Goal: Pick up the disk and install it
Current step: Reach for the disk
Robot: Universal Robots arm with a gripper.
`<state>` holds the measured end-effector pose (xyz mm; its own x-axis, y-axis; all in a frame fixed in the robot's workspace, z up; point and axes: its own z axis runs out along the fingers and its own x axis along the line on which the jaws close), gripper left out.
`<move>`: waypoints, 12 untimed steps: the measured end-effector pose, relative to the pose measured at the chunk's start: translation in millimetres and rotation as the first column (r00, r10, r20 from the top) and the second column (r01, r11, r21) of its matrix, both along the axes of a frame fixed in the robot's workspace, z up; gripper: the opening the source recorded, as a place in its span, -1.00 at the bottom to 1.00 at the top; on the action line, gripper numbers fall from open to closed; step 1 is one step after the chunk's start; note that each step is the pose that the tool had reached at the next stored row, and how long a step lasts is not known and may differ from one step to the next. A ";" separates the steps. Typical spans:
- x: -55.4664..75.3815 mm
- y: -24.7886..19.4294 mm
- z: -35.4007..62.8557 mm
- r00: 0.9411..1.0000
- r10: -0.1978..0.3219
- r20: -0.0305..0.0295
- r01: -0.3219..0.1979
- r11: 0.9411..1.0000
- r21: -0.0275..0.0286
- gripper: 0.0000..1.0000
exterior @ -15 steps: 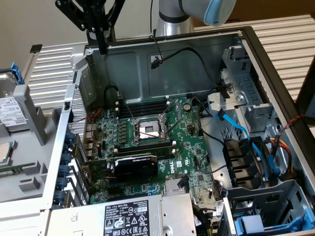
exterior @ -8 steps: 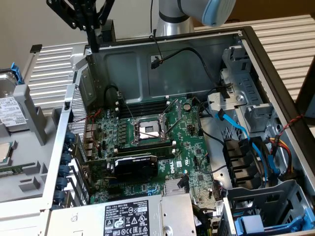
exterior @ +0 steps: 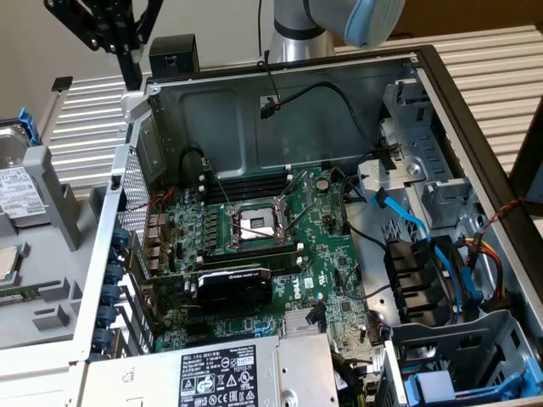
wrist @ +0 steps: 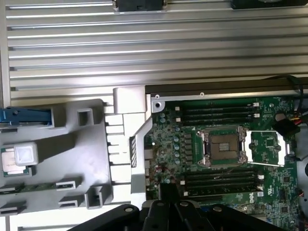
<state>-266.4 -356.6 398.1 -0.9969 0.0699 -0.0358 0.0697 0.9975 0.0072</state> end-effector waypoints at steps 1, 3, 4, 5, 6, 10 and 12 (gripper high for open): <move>-4.6 0.0 0.5 1.000 0.000 0.000 0.000 1.000 0.000 -0.79; -13.9 0.0 1.5 1.000 0.000 0.000 0.000 1.000 0.000 -0.79; -18.2 0.0 1.7 1.000 0.000 0.000 0.000 1.000 0.000 -0.79; -22.9 0.0 1.9 1.000 0.000 0.000 0.000 1.000 0.000 -0.79; -27.4 0.0 2.1 1.000 0.000 0.000 0.000 1.000 0.000 -0.79; -45.1 0.4 2.4 1.000 0.000 0.000 0.000 1.000 0.000 -0.79; -51.8 2.9 2.4 1.000 0.000 0.000 0.000 1.000 0.000 -0.79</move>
<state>-318.2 -353.6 400.5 -0.9969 0.0699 -0.0357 0.0697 0.9975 0.0072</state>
